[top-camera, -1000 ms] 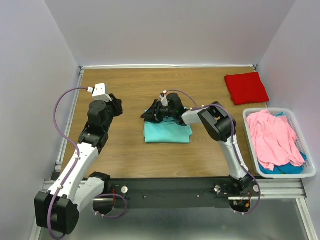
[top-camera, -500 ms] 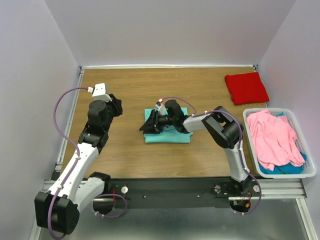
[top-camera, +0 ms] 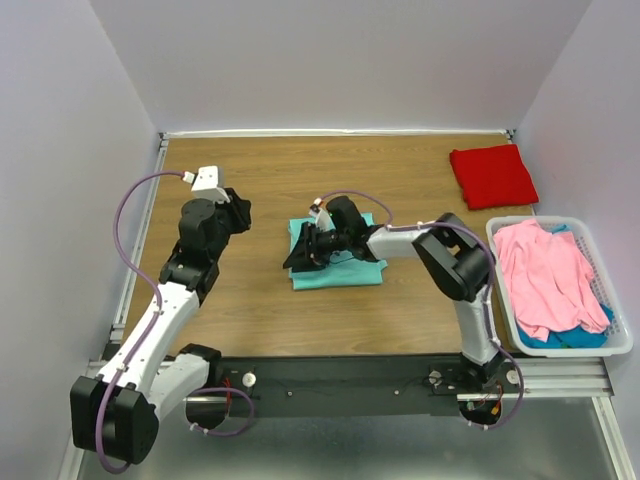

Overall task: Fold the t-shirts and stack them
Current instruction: Fold the tshirt, then neatly place the folded tshirt to the corner

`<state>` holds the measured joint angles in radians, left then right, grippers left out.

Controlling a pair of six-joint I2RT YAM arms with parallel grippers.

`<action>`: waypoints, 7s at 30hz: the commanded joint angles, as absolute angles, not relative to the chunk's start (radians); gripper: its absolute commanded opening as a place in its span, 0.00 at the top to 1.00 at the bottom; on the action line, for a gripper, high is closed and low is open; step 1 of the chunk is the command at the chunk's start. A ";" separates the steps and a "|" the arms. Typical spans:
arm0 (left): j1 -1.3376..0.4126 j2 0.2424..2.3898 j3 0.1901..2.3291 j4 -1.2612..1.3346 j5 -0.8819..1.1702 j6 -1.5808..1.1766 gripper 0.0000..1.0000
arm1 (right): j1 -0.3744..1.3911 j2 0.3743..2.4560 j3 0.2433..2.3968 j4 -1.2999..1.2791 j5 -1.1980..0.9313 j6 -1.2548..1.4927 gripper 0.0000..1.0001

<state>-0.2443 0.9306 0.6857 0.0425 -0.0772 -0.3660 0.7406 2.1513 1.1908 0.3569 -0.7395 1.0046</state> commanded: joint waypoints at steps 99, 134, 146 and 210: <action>-1.152 2.063 1.413 -0.371 -0.296 0.069 0.98 | 0.155 1.434 0.887 -0.466 -0.123 0.485 0.11; -1.124 1.884 1.351 -0.262 -0.247 0.044 1.00 | 0.348 1.894 0.953 -0.009 -0.594 0.689 0.45; -1.117 1.807 1.362 -0.252 -0.293 0.005 0.63 | 0.356 1.842 0.971 -0.070 -0.502 0.577 0.99; -0.380 1.289 1.005 -0.149 -0.598 -0.270 0.16 | 0.078 2.218 1.937 -0.287 0.963 -0.532 0.99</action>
